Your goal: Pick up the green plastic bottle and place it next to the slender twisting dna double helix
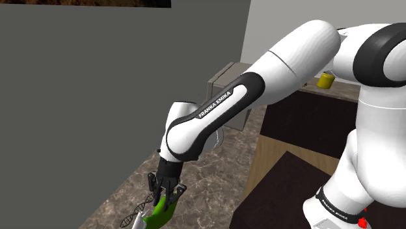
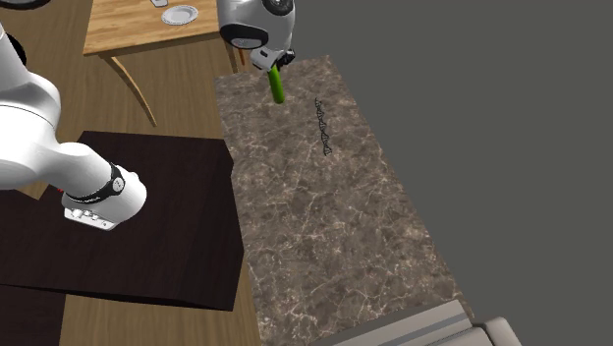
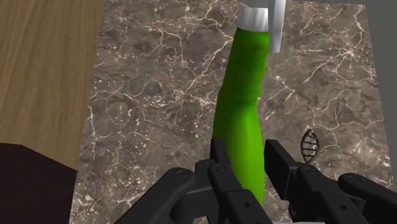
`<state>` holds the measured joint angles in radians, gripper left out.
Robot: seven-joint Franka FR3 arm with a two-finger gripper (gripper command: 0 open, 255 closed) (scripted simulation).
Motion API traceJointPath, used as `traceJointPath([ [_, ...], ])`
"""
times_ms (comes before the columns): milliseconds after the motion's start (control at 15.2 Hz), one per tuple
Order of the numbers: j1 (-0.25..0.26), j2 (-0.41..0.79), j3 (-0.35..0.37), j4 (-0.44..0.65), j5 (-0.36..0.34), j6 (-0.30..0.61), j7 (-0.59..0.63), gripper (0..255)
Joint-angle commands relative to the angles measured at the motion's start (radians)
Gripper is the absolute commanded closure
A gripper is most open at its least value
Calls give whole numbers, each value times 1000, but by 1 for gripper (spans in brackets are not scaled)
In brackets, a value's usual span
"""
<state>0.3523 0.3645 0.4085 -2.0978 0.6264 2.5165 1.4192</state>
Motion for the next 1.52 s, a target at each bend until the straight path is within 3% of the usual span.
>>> traceJointPath([
  [0, 2, 22, 1, -1, 5, 21, -13, 255],
  [1452, 10, 292, 11, 52, 41, 218, -150, 255],
])
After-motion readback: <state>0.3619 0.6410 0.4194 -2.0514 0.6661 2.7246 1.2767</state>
